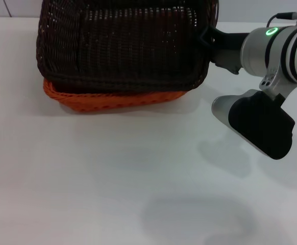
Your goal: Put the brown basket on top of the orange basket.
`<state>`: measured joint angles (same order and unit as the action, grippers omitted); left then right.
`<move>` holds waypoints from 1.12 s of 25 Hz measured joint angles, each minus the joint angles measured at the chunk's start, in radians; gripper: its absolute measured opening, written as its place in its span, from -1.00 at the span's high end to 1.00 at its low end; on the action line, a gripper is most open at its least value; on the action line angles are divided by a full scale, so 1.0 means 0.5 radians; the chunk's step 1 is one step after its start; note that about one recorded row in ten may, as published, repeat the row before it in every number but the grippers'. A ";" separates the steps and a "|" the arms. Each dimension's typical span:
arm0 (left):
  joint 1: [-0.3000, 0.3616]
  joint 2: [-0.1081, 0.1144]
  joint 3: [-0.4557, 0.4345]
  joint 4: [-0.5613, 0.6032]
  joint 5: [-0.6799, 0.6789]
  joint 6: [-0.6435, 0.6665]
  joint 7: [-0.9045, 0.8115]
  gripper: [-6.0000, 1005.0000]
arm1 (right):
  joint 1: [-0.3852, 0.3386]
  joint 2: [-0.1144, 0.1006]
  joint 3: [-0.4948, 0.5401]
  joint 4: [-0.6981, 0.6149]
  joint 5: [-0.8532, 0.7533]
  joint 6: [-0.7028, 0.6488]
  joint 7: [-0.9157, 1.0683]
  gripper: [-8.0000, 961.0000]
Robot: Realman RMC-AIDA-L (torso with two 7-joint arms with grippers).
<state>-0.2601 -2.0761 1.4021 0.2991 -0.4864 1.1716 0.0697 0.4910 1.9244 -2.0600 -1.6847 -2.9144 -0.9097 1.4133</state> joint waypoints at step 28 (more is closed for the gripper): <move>-0.009 0.019 0.113 0.005 0.020 -0.045 0.009 -0.68 | -0.475 0.094 -0.241 -0.626 0.015 -0.276 0.273 0.04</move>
<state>-0.2647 -2.0664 1.4586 0.3016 -0.4765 1.1489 0.0744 0.2534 1.9714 -2.1807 -1.9978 -2.9067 -1.0479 1.5500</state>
